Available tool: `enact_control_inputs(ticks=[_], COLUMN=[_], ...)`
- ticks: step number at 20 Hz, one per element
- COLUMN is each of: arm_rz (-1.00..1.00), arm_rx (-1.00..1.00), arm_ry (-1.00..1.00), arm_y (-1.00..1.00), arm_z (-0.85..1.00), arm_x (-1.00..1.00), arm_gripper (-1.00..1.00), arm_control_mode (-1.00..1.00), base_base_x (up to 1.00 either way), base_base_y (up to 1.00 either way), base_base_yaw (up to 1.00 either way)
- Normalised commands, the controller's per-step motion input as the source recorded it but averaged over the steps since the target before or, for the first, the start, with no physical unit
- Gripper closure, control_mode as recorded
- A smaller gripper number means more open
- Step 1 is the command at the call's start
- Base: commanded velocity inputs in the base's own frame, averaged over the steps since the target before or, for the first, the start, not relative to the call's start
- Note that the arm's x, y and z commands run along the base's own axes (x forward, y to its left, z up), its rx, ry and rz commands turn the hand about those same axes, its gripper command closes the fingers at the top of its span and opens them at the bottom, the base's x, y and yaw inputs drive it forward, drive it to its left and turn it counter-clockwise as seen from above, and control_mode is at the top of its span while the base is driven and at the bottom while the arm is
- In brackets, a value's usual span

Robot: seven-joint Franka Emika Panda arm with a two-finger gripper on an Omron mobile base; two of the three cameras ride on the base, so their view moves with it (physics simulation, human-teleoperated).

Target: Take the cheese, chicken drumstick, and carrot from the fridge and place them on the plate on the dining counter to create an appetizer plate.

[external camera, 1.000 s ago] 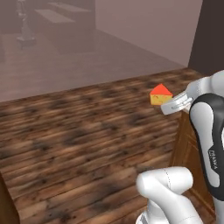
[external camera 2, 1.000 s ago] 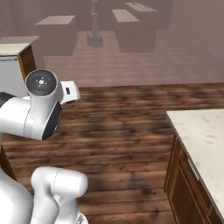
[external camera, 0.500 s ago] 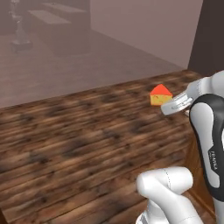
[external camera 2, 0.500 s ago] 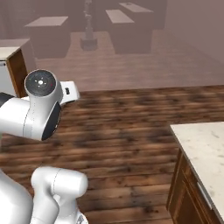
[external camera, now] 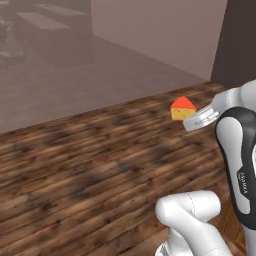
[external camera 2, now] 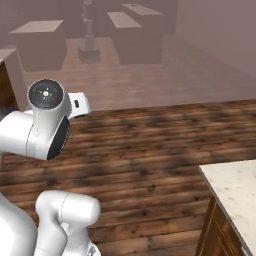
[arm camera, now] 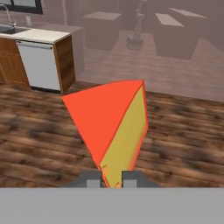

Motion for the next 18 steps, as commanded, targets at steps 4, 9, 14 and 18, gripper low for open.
enact_control_inputs(ticks=[4,9,14,18], arm_rz=[0.0,0.0,0.0,0.0], arm_rx=[0.0,0.0,0.0,0.0], arm_ry=[0.0,0.0,0.0,0.0], arm_y=[0.0,0.0,0.0,0.0], arm_z=[0.0,0.0,0.0,0.0], arm_x=[0.0,0.0,0.0,0.0], arm_gripper=[1.0,1.0,1.0,1.0], arm_control_mode=[1.0,1.0,1.0,1.0], base_base_x=[0.61,0.47,0.48,0.56], base_base_y=[-0.19,-0.27,-0.22,-0.03], base_base_yaw=[-0.25,-0.3,-0.33,-0.34])
